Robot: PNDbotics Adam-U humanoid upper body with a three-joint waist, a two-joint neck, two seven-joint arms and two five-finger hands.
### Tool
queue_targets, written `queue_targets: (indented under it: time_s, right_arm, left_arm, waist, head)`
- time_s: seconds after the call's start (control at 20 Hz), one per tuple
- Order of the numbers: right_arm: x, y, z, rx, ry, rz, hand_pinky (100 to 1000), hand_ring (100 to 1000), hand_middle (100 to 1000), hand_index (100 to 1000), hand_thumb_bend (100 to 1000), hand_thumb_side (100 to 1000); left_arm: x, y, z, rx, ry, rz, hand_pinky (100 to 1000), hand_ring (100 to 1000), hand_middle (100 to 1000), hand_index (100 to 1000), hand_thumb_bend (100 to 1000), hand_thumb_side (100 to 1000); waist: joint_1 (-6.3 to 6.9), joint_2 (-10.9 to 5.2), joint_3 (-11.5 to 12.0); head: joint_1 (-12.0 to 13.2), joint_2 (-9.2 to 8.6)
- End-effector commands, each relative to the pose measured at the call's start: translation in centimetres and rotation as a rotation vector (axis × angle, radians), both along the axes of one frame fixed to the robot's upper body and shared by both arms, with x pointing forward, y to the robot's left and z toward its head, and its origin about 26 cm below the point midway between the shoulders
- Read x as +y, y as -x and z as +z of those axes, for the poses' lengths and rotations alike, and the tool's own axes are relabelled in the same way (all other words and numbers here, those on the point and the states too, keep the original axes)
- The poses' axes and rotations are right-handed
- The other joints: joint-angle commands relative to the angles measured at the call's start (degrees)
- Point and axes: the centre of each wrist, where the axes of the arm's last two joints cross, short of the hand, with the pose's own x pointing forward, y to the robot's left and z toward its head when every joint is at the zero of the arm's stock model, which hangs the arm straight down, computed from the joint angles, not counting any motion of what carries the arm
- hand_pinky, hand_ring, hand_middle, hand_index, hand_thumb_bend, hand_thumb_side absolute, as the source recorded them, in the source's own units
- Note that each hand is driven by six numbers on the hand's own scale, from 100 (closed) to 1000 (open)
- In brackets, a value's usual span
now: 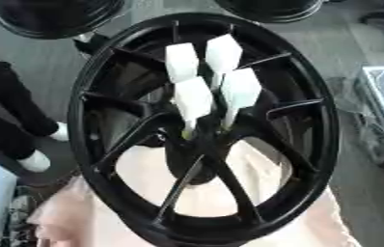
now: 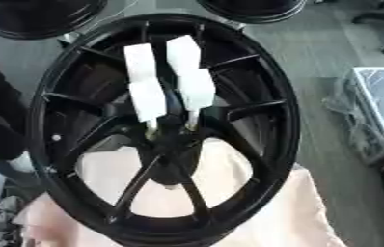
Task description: Pull the pin out of the wheel hub.
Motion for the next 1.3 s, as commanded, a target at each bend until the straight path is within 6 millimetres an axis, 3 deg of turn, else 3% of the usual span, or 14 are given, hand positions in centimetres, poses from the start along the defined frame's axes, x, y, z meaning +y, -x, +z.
queue_targets:
  time_s: [0.05,0.35,0.7,0.95,1.3]
  right_arm:
    - [-0.2,1.0,1.4,-0.043,0.057,-0.014,863,572,606,839,100,355]
    - [3.5,2.8,1.8,-0.128,0.316,0.083,846,618,655,857,100,329]
    - [8.0,4.7,2.0,-0.262,0.62,0.216,845,694,726,880,183,397]
    - [10.0,4.3,1.3,-0.295,0.798,0.269,831,702,730,872,229,454]
    - [11.0,2.5,-0.1,-0.285,0.997,0.282,798,652,702,849,248,474]
  left_arm:
    - [0.5,0.3,1.3,-0.036,-0.03,0.015,726,841,766,710,100,674]
    - [0.4,0.3,1.3,-0.033,-0.035,0.011,726,841,766,709,100,675]
    - [0.4,0.3,1.2,-0.022,-0.043,0.004,725,841,767,708,100,677]
    - [0.5,0.3,1.1,-0.013,-0.048,0.002,724,840,767,706,100,679]
    - [0.5,0.3,0.9,-0.005,-0.051,0.001,723,840,767,706,100,680]
  waist:
    - [0.08,-1.07,0.03]
    - [-0.09,-1.1,0.28]
    - [-0.54,-1.42,0.37]
    - [-0.88,-1.62,0.31]
    - [-0.96,-1.72,0.15]
  head:
    - [-0.04,-0.19]
    - [-0.28,-0.18]
    - [-0.13,0.14]
    - [-0.15,0.3]
    - [0.03,0.43]
